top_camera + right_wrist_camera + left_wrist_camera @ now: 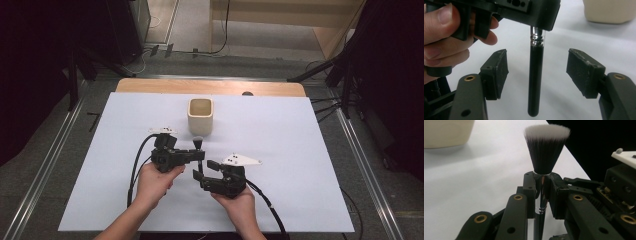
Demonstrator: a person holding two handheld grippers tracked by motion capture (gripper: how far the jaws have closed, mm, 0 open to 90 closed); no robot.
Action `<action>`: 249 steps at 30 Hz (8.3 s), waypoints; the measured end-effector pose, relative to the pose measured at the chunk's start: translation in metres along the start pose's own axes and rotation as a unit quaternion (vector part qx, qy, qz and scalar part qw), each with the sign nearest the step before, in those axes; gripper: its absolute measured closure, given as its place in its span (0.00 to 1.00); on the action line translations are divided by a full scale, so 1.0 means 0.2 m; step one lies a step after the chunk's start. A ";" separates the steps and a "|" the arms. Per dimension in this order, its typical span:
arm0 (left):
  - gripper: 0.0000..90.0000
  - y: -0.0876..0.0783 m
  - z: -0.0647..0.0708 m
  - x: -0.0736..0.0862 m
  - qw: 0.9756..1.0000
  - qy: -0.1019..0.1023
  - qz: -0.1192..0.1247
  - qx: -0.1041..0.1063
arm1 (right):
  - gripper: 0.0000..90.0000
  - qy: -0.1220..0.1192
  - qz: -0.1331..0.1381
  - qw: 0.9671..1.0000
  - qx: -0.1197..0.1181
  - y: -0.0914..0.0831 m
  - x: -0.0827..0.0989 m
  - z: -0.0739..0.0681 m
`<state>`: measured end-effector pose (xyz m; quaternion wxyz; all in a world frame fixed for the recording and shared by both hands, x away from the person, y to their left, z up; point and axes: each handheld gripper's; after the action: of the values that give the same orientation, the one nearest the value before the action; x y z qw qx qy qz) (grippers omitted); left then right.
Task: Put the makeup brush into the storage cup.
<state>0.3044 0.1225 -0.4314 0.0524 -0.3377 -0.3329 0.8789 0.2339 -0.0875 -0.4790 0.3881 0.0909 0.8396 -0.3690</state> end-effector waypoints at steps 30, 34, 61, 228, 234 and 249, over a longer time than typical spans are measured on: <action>0.86 -0.04 0.00 0.02 0.999 0.037 -0.022 -0.018 | 0.26 -0.110 -0.118 0.983 -0.089 -0.01 -0.10 0.05; 0.86 -0.04 -0.01 0.02 0.999 0.037 -0.026 -0.014 | 0.26 -0.106 -0.102 0.983 -0.108 -0.03 -0.09 0.08; 0.86 -0.01 0.00 0.03 0.989 0.091 -0.035 0.107 | 0.33 -0.095 -0.069 0.974 -0.196 -0.04 -0.07 0.14; 0.19 -0.27 -0.20 0.38 0.974 0.204 -0.033 -0.092 | 0.88 -0.086 -0.019 0.994 -0.063 -0.14 -0.34 0.21; 0.19 -0.27 -0.20 0.38 0.974 0.206 -0.035 -0.092 | 0.88 -0.084 -0.013 0.995 -0.056 -0.14 -0.42 0.22; 0.19 -0.28 -0.20 0.38 0.975 0.203 -0.025 -0.084 | 0.88 -0.079 0.007 0.996 -0.031 -0.17 -0.61 0.25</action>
<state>0.2633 0.2121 -0.4611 0.1123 -0.5036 -0.3967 0.7592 0.3320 -0.1302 -0.3930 0.4587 0.0552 0.8166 -0.3459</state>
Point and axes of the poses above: each handheld gripper's, and its own axes: y roughly forward along the jaws, x roughly out of its underside, z roughly to its right, and after that the axes turned 8 degrees about -z, right-handed
